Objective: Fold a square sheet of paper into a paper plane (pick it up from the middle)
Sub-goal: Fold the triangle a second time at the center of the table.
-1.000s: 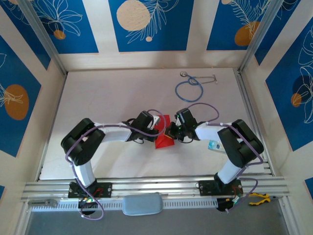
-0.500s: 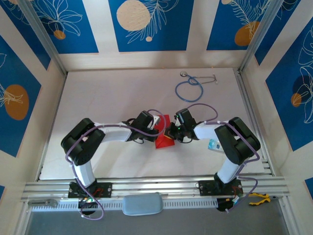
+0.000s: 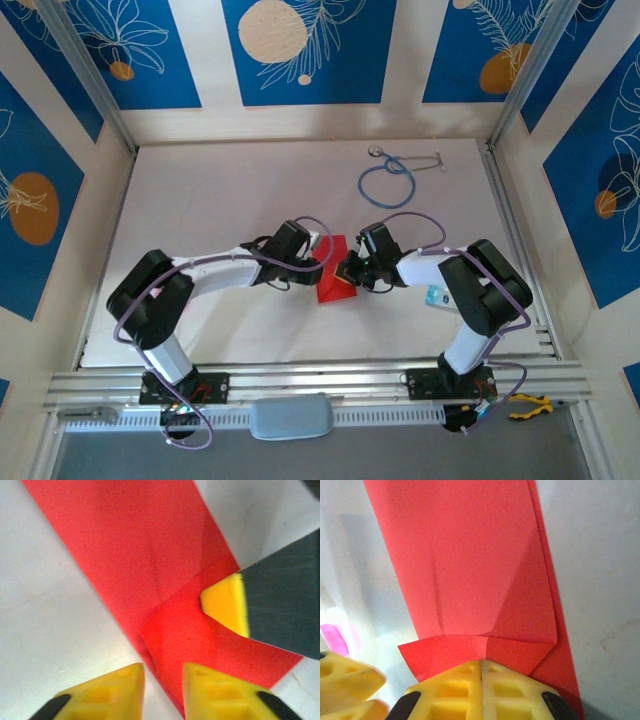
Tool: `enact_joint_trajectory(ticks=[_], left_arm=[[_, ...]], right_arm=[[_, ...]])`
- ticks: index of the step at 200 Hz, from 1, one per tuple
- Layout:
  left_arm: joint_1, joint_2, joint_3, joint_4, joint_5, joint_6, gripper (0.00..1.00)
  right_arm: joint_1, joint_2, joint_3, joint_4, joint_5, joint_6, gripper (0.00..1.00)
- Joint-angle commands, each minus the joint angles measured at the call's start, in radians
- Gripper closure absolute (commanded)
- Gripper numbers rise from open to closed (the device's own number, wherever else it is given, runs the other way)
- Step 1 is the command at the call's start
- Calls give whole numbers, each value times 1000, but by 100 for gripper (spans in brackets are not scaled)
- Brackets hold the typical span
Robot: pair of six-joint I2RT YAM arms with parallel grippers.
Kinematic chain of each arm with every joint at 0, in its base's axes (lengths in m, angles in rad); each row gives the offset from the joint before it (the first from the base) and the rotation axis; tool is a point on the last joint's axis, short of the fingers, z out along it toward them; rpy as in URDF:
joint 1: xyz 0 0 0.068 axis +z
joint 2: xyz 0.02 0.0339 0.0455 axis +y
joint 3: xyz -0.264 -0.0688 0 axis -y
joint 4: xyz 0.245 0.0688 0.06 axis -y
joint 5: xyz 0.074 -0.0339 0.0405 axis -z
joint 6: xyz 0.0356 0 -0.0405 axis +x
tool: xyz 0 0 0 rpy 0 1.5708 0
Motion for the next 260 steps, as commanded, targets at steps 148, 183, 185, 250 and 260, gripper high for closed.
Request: enact_joint_trajectory(ticks=[148, 183, 185, 250, 260], left_arm=[[-8, 129, 47, 112, 394, -191, 95], [-11, 153, 55, 88, 394, -179, 95], [-12, 154, 55, 87, 394, -178, 95], [-19, 176, 60, 10, 320, -115, 94], [-20, 174, 58, -1, 309, -104, 94]], right_arm=[[9, 23, -12, -126, 34, 5, 100], [9, 27, -12, -127, 33, 5, 100], [9, 27, -12, -127, 33, 5, 100], [9, 33, -11, -131, 33, 5, 100], [9, 35, -12, -132, 33, 5, 100]])
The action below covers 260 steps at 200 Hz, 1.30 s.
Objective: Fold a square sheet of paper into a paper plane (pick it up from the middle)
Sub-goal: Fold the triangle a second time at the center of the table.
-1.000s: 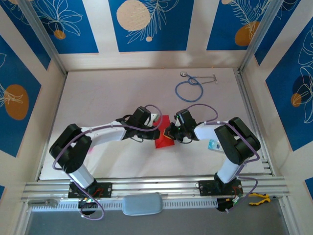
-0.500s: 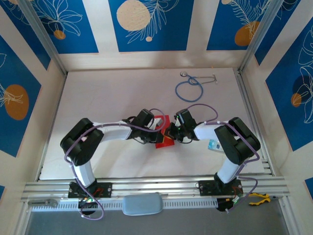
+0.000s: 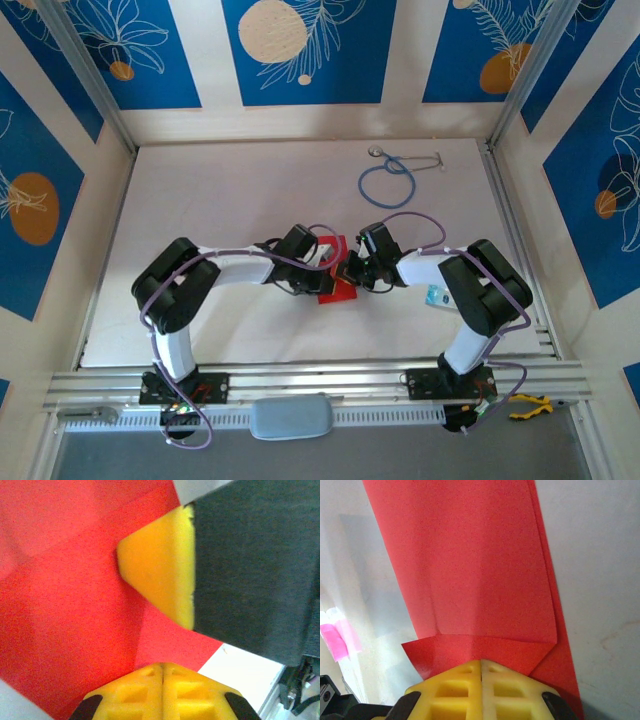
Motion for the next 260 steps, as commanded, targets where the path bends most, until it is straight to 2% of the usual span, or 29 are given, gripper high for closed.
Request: enact_joint_trajectory(ticks=[1, 72, 141, 205, 260], left_arm=[[-5, 6, 18, -55, -39, 48, 94], [-6, -17, -29, -45, -47, 60, 94], [-6, -56, -120, 17, -8, 3, 93], [-5, -121, -210, 32, 3, -40, 91], [-5, -198, -210, 35, 28, -51, 91]], right_arm=[[7, 35, -14, -127, 32, 5, 100], [4, 38, -12, -135, 32, 3, 100], [3, 43, -13, -140, 35, 1, 100], [3, 48, -12, -139, 31, 0, 100], [3, 53, -7, -138, 24, -1, 100]])
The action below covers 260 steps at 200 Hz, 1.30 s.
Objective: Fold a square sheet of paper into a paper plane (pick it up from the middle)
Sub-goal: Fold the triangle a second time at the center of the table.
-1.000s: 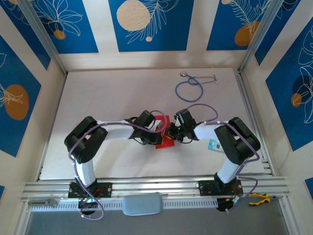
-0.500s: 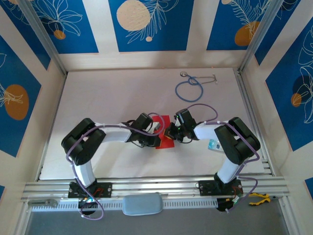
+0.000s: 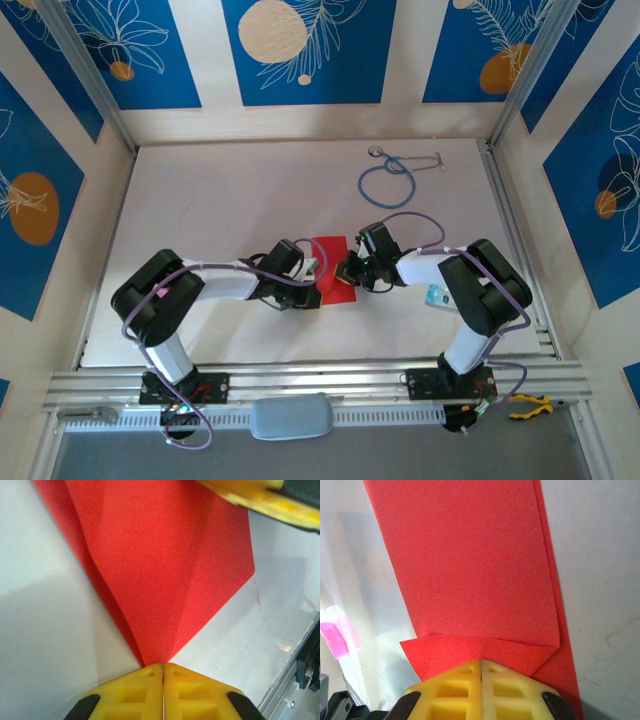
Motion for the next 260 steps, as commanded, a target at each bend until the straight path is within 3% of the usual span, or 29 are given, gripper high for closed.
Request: enact_joint_trajectory(ticks=[1, 39, 83, 110, 192, 260], left_arm=[[-4, -65, 1, -32, 35, -14, 91], [19, -112, 62, -17, 0, -20, 93], [33, 47, 174, 12, 13, -32, 95], [34, 118, 204, -26, -34, -20, 96], [31, 134, 9, 19, -44, -38, 99], [32, 140, 44, -5, -43, -13, 100]], right_arm=[[3, 49, -14, -124, 35, 0, 100], [3, 43, -13, -124, 34, 1, 100], [3, 41, -12, -122, 30, 1, 100], [3, 36, -14, -120, 28, 3, 100], [1, -5, 2, -132, 28, -28, 100], [16, -69, -6, -11, -90, -70, 100]])
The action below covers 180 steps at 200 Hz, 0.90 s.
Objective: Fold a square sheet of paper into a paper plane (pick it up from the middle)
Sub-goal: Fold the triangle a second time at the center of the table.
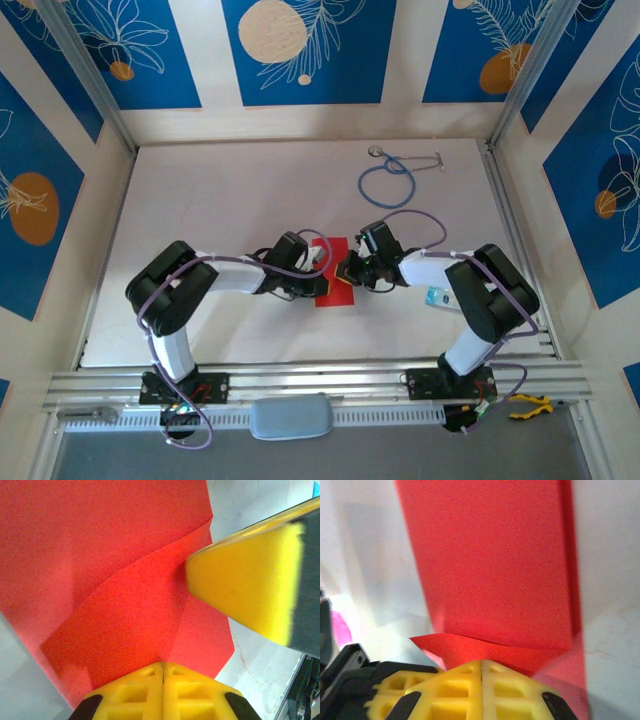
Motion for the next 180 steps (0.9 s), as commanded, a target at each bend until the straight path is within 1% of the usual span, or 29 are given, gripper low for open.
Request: enact_joint_trajectory(ticks=[1, 17, 35, 65, 95, 142, 180], left_arm=[[6, 35, -15, -155, -25, 16, 100], [6, 32, -11, -158, -30, 15, 100], [6, 29, -9, -160, -38, 13, 100], [6, 24, -19, -155, -47, 11, 100], [6, 27, -27, -148, -39, 9, 100], [6, 34, -41, -125, -29, -2, 100], [6, 40, -45, -110, -20, -10, 100]], right_arm=[[13, -8, -10, 32, -68, -32, 100], [31, 25, -9, 32, -67, -28, 100], [31, 72, -4, -31, -4, -13, 100], [-9, 107, -55, 28, 31, -10, 100], [-49, 89, -59, 62, 37, -37, 100], [-143, 102, -91, 159, 0, -26, 100], [-209, 81, -89, 158, -21, -34, 100]])
